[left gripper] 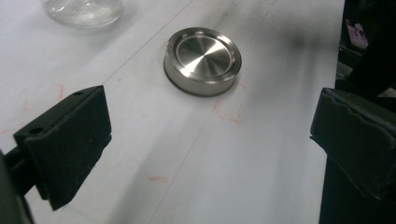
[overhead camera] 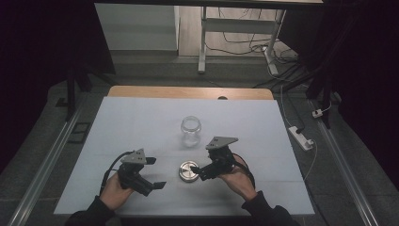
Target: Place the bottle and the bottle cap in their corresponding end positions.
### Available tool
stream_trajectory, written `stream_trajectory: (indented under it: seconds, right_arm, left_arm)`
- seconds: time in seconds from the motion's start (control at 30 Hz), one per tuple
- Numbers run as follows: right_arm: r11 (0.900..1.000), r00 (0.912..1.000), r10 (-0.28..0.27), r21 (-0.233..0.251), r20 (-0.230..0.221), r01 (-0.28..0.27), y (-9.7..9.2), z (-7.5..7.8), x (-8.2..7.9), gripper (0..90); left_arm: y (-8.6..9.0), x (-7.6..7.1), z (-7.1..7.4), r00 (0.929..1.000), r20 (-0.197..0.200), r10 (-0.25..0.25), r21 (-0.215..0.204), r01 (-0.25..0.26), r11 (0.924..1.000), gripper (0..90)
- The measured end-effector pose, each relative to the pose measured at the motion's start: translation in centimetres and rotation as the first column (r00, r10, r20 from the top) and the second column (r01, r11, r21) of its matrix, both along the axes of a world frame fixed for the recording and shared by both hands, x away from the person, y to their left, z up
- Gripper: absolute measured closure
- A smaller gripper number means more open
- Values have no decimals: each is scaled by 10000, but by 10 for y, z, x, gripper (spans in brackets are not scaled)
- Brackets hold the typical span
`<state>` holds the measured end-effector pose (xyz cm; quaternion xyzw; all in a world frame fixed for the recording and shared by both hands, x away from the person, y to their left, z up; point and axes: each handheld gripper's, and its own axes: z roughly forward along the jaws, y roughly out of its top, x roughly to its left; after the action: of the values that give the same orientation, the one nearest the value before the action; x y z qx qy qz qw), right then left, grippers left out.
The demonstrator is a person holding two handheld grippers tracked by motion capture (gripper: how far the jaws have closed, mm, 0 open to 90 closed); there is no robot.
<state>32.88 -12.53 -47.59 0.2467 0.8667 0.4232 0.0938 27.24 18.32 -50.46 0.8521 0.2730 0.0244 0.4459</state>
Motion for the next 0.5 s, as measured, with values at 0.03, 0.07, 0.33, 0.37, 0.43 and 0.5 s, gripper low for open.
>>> stream_trajectory:
  seconds: [0.03,0.07,0.33,0.37,0.43,0.5]
  right_arm:
    - [10000,10000,-24,-12,21,24,-2,0,-1,0]
    - [10000,10000,-43,7,30,43,-4,0,-1,0]
    - [9993,9994,-343,128,-7,343,-23,3,-10,0]
    - [9991,9992,-396,142,-13,396,-26,3,-12,0]
    - [9987,9987,-497,144,55,496,-32,4,-15,0]
    - [9979,9980,-624,176,75,623,-38,5,-18,0]
  left_arm:
    - [2,-1,0,10000,27,59,25,-60,10000,0]
    - [4,-3,0,9999,13,102,38,-102,9999,0]
    - [24,-15,1,9980,20,625,4,-625,9980,0]
    - [27,-16,1,9976,8,690,-8,-690,9976,0]
    - [32,-20,1,9964,20,845,-23,-845,9964,0]
    - [37,-23,1,9949,7,1007,-51,-1007,9949,0]
